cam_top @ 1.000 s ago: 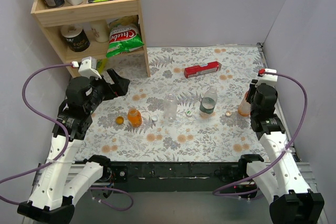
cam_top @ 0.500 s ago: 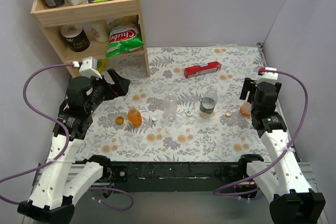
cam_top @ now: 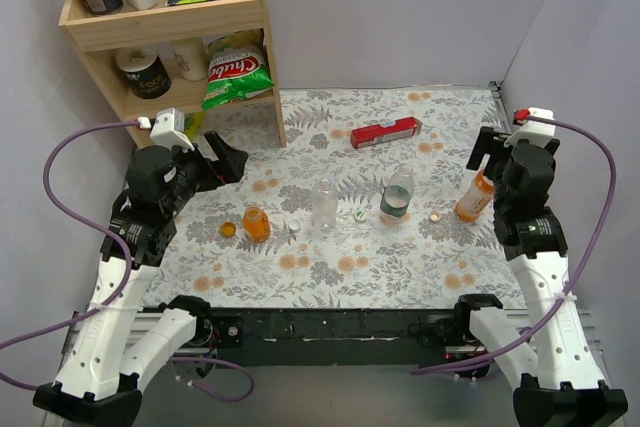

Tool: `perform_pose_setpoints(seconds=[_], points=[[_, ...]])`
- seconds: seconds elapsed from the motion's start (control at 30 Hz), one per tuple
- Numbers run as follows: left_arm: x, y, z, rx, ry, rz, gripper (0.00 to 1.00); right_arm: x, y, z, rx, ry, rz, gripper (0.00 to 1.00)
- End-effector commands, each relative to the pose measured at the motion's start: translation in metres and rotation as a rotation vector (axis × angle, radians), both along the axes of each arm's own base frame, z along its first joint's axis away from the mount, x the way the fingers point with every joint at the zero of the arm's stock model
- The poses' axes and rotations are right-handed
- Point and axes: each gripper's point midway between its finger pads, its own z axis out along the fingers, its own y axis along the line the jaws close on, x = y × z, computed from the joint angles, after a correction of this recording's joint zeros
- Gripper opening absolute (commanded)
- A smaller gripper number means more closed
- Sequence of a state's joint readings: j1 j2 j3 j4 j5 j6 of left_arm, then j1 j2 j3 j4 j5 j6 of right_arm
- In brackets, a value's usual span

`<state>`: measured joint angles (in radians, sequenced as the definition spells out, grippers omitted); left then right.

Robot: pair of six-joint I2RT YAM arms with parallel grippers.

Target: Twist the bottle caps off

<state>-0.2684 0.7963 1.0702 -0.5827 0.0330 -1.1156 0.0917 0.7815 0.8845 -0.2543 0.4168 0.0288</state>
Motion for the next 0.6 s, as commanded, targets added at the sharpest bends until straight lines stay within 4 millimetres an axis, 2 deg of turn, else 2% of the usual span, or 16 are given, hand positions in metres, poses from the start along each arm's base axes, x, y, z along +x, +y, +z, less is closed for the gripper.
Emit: perform_pose_setpoints(seconds=[0.0, 0.13, 0.3, 0.57], points=[[-0.001, 0.014, 0.023, -0.002, -0.078, 0.069, 0.98, -0.016, 0.006, 0.055, 0.059, -0.126, 0.028, 0.92], [-0.001, 0.026, 0.027, 0.006, -0.074, 0.138, 0.98, -0.032, 0.017, 0.067, 0.095, -0.182, 0.093, 0.92], [-0.003, 0.039, 0.031, -0.001, -0.078, 0.216, 0.98, -0.047, 0.019, 0.063, 0.122, -0.188, 0.101, 0.92], [-0.004, 0.04, 0.033, 0.004, -0.09, 0.213, 0.98, -0.055, 0.015, 0.056, 0.134, -0.207, 0.083, 0.92]])
